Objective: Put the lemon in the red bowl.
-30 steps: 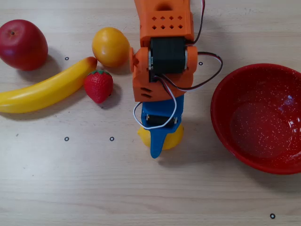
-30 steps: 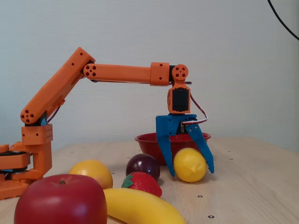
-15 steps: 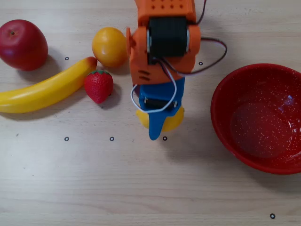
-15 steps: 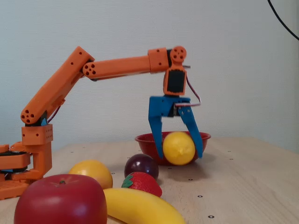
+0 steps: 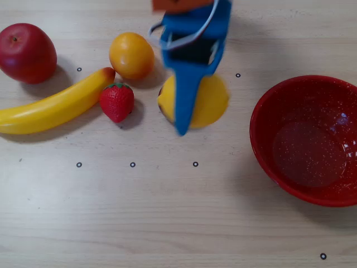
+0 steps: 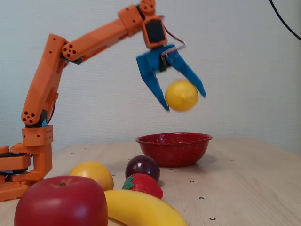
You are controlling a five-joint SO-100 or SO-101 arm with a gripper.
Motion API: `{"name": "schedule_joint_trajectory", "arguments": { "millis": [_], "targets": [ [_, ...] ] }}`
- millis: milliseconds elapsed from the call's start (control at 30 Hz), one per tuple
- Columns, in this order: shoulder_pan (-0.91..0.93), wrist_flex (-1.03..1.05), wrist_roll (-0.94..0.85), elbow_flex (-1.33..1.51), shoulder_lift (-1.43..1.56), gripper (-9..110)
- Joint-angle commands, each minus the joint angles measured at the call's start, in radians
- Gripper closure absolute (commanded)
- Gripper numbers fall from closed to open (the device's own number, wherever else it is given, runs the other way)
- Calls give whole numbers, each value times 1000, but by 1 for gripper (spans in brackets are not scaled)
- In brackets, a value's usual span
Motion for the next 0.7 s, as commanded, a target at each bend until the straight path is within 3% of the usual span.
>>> {"name": "schedule_joint_trajectory", "arguments": {
  "millis": [0,267,667],
  "targets": [
    [83,75,-32,-95,190,101],
    [222,-110,-11,43,368,101],
    [377,-647,144,526,537,101]
  ]
}}
